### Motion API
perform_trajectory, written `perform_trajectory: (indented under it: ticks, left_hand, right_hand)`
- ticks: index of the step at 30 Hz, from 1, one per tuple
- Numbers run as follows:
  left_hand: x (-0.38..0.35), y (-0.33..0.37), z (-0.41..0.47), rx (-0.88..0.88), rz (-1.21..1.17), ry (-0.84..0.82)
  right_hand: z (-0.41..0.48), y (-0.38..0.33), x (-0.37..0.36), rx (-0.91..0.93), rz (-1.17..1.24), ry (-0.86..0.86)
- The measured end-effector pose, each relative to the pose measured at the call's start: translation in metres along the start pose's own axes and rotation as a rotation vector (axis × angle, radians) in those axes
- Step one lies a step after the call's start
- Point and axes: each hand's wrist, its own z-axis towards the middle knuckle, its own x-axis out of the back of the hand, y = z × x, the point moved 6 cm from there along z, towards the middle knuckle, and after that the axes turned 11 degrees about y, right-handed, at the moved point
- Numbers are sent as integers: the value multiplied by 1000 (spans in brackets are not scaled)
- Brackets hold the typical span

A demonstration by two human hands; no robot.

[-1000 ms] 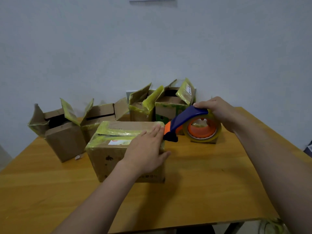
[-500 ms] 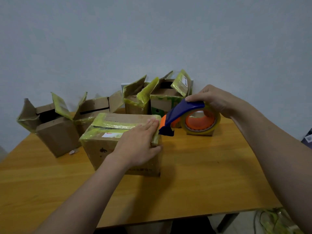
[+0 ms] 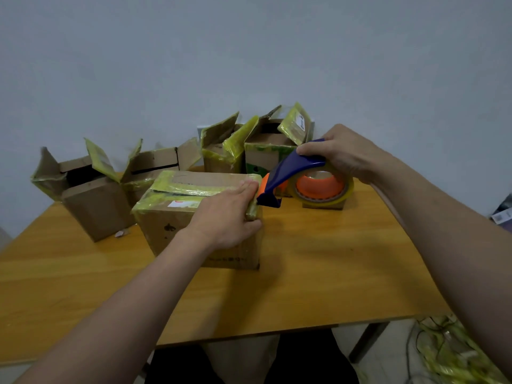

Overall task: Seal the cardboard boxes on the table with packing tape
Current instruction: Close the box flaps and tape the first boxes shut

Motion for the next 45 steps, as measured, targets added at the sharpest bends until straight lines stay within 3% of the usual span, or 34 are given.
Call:
perform_trajectory:
  ticks: [9, 12, 14, 17, 25, 32, 36, 40, 45]
  left_hand:
    - [-3, -4, 0, 3, -40, -6]
    - [-3, -7, 0, 20, -17, -9]
    - [-4, -6, 1, 21, -3, -9]
    - [-5, -3, 1, 19, 5, -1]
    - [7, 6, 8, 88, -116, 64]
    - [1, -5, -1, -25, -141, -66]
    - [7, -23, -8, 48, -276, 22]
    - [13, -36, -5, 189, -365, 272]
    - [16, -37, -8, -65, -197, 409]
  right_hand:
    - [6, 17, 7, -72, 109, -84]
    - [1, 35, 4, -52, -199, -157]
    - [-10, 59, 7, -71, -317, -102]
    - [-20, 72, 12, -90, -188, 2]
    - [-7, 43, -2, 18, -55, -12]
    - [-13, 31, 1, 30, 35, -97]
    - [-22, 20, 0, 61, 121, -149]
    - [-29, 11, -1, 91, 195, -160]
    - [-32, 1, 4, 126, 341, -100]
